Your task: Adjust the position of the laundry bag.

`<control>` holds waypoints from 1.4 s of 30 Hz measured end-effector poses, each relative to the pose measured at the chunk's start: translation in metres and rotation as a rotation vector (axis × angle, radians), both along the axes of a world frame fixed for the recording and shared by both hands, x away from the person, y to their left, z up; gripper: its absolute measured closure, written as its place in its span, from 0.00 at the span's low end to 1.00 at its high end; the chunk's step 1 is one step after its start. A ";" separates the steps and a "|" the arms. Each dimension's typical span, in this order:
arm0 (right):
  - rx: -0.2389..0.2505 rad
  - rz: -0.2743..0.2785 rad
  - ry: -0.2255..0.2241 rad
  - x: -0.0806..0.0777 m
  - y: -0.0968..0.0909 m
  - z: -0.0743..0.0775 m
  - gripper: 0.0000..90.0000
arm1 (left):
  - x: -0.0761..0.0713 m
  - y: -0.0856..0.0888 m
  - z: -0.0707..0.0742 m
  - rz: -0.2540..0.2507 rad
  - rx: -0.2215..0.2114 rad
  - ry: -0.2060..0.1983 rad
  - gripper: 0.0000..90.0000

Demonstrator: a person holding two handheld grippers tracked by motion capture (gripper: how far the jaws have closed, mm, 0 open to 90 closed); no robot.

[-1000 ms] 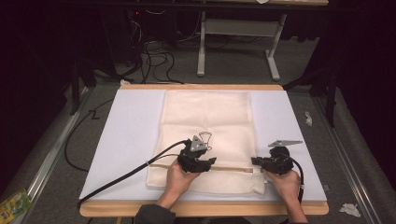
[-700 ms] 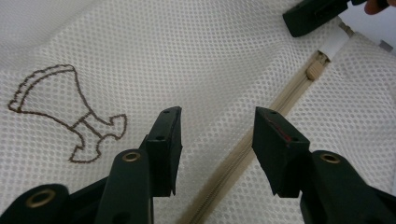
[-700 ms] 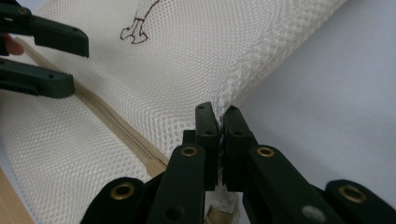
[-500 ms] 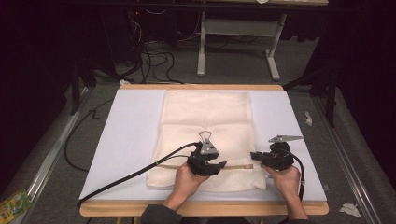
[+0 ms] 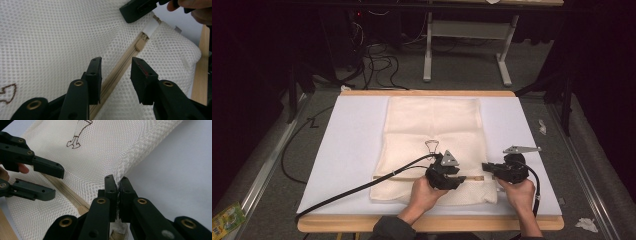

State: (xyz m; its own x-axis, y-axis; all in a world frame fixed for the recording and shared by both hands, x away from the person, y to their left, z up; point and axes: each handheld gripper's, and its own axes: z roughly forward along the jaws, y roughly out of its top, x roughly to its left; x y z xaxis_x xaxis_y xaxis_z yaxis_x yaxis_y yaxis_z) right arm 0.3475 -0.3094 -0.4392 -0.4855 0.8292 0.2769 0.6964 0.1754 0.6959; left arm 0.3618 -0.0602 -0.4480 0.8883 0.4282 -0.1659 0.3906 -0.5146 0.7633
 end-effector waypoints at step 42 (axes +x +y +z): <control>-0.005 0.024 -0.039 -0.001 0.010 0.014 0.98 | 0.001 -0.037 -0.011 -0.062 -0.080 0.144 0.86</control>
